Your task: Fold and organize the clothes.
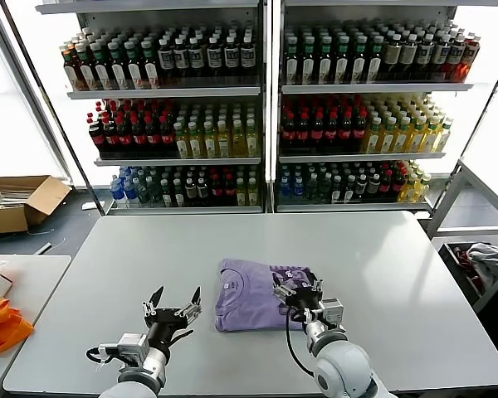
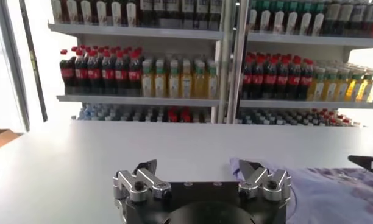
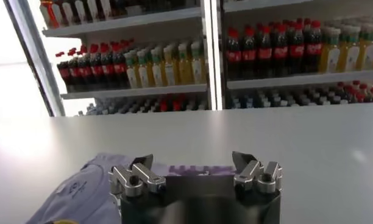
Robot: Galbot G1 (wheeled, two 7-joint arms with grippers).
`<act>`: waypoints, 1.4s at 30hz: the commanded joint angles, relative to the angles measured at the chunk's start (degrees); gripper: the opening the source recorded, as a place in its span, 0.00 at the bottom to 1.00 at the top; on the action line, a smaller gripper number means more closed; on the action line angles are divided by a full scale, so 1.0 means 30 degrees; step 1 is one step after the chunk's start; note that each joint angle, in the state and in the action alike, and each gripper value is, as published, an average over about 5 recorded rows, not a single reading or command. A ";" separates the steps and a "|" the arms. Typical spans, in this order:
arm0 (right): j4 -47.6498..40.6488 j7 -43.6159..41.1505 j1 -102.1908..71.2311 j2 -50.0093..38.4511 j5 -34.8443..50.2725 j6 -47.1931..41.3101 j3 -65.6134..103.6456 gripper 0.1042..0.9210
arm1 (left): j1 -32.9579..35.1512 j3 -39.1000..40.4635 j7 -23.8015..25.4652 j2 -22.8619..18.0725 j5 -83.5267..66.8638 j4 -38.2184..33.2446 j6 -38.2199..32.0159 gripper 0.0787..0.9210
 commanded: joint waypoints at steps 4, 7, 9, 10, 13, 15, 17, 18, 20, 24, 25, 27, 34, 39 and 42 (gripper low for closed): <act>0.0057 0.2146 -0.0612 -0.0127 0.4275 -0.1651 0.0651 0.88 | 0.0236 0.0089 0.0021 -0.0103 0.0086 -0.0010 0.0022 0.88; -0.0082 0.2224 -0.0632 -0.0033 0.4200 -0.1672 0.0519 0.88 | 0.0254 0.0147 0.0030 -0.0141 0.0097 0.0030 0.0012 0.88; -0.0162 0.2247 -0.0621 0.0028 0.4190 -0.1679 0.0456 0.88 | 0.0255 0.0211 0.0037 -0.0171 0.0106 0.0045 0.0008 0.88; -0.0213 0.2266 -0.0613 0.0070 0.4190 -0.1690 0.0436 0.88 | 0.0255 0.0242 0.0040 -0.0192 0.0113 0.0043 0.0007 0.88; -0.0336 0.2311 -0.0599 0.0187 0.4204 -0.1710 0.0425 0.88 | 0.0284 0.0295 0.0053 -0.0241 0.0141 0.0021 -0.0004 0.88; -0.0366 0.2332 -0.0613 0.0247 0.4223 -0.1711 0.0448 0.88 | 0.0342 0.0299 0.0066 -0.0261 0.0163 -0.0008 -0.0019 0.88; -0.0289 0.2365 -0.0645 0.0296 0.4264 -0.1709 0.0515 0.88 | 0.0415 0.0287 0.0076 -0.0274 0.0188 -0.0047 -0.0036 0.88; -0.0186 0.2390 -0.0670 0.0315 0.4282 -0.1709 0.0571 0.88 | 0.0445 0.0278 0.0079 -0.0278 0.0195 -0.0069 -0.0042 0.88; 0.0230 0.2403 -0.0748 0.0323 0.4228 -0.1674 0.0732 0.88 | 0.0497 0.0249 0.0091 -0.0286 0.0211 -0.0140 -0.0057 0.88; 0.1958 0.1832 -0.1023 0.0173 0.2780 -0.1169 0.1187 0.88 | 0.0590 0.0146 0.0157 -0.0342 0.0471 -0.0468 -0.0243 0.88; 0.2486 0.1612 -0.1091 0.0119 0.1962 -0.0988 0.1328 0.88 | 0.0638 0.0096 0.0242 -0.0385 0.0735 -0.0595 -0.0388 0.88; 0.3388 0.1252 -0.1233 -0.0067 -0.0132 -0.0742 0.1703 0.88 | 0.0764 -0.0022 0.0472 -0.0501 0.1542 -0.0890 -0.0780 0.88; 0.4547 0.0326 -0.3367 -0.2966 -0.5041 -0.0022 0.3731 0.88 | 0.1337 -0.0544 0.0889 -0.0892 0.2667 -0.1958 -0.1853 0.88; 0.3669 0.0893 -0.5072 -0.3954 -0.4489 0.1045 0.4927 0.88 | 0.1300 -0.0765 0.0952 -0.0880 0.2367 -0.1951 -0.2029 0.88; 0.3579 0.0975 -0.5484 -0.3464 -0.4439 0.1476 0.5045 0.88 | 0.1196 -0.0771 0.0941 -0.0957 0.2168 -0.1920 -0.2077 0.88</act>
